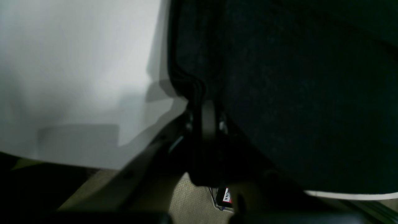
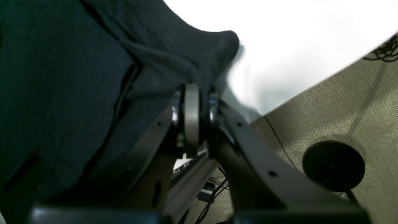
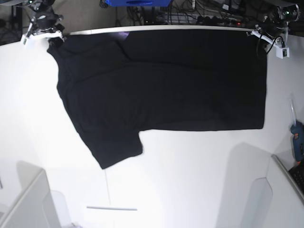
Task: Fold the T-shirt properly
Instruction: 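Drag the shirt further toward the robot and open both grippers, then reach both grippers to the shirt's opposite side edge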
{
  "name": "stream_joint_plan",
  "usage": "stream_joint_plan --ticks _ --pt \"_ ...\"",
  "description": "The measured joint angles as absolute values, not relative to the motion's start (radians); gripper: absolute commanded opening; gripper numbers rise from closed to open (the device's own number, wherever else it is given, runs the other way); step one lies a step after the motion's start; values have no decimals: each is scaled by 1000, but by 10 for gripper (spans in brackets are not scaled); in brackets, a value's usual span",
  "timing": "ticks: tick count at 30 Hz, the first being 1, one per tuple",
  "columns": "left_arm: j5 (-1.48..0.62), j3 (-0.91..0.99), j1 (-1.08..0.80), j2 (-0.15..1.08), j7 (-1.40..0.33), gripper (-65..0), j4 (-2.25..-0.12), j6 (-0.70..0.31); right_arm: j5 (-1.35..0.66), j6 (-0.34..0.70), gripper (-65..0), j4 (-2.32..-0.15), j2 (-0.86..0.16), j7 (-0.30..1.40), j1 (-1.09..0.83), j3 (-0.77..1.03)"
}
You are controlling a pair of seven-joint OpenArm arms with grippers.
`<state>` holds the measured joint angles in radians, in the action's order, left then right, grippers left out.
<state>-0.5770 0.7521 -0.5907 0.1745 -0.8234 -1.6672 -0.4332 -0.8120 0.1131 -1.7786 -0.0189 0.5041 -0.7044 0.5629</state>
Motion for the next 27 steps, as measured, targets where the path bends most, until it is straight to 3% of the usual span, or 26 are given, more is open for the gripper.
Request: stream_joint_plan --ticks 7,8,10,13,16,18,27 --pt "-577 752 -590 175 -823 -650 -1667 -433 -812 113 -650 -1778 -19 504 -704 563" --pt "-577 752 -590 175 -823 -611 -1667 -433 -812 113 -633 -1778 -19 504 -704 563" --pt "-579 752 -590 175 -823 -462 -1668 -433 -812 113 -485 -1778 -19 504 -705 563" --pt "-579 760 -590 175 -820 -286 -1670 -434 -812 113 -329 -1778 -19 504 -705 563" --pt "-568 802 -588 171 -832 -173 -1670 -433 -812 113 -297 -1778 -19 504 -704 566" --pt "-557 842 -585 167 -846 -145 -1668 -429 -812 113 -296 -1779 -13 504 -704 595" --pt "-557 1011 -524 168 -850 -148 -1666 -426 -807 113 -291 -1778 -2 513 -645 722"
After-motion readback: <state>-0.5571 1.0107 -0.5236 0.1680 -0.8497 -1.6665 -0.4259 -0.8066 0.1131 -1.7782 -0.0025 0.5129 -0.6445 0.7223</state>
